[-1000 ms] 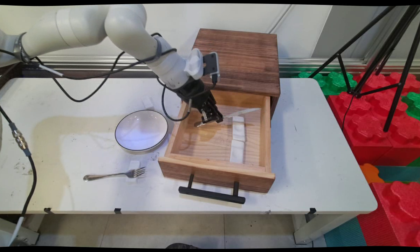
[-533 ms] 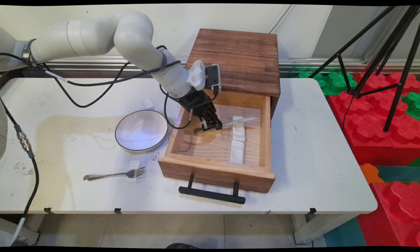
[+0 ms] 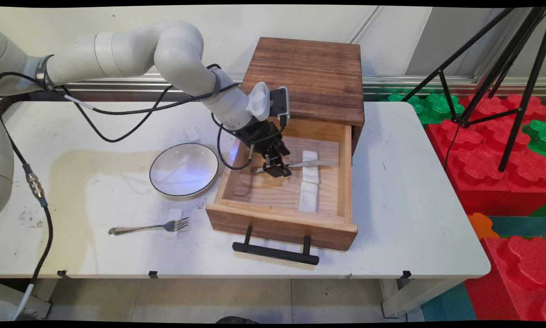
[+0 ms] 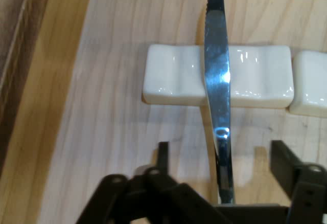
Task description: Place the picked object into the drawer
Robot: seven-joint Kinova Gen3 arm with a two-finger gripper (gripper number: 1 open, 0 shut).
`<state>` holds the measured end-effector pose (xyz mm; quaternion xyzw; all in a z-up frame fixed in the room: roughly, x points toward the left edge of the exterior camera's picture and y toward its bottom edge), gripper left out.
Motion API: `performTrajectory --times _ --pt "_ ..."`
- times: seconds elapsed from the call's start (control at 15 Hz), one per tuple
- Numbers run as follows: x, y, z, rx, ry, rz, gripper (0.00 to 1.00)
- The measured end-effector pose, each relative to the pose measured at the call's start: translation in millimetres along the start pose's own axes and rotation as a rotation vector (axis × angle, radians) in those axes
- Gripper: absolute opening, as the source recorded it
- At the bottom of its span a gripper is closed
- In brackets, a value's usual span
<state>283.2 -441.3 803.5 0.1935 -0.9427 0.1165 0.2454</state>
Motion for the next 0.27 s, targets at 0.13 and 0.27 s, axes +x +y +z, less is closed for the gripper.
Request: performTrajectory --times 0.13,0.27 --pt "1.5 -0.4 0.0 0.003 0.005 0.003 1.00" --pt "3.0 0.1 -1.8 0.006 0.013 0.001 1.00"
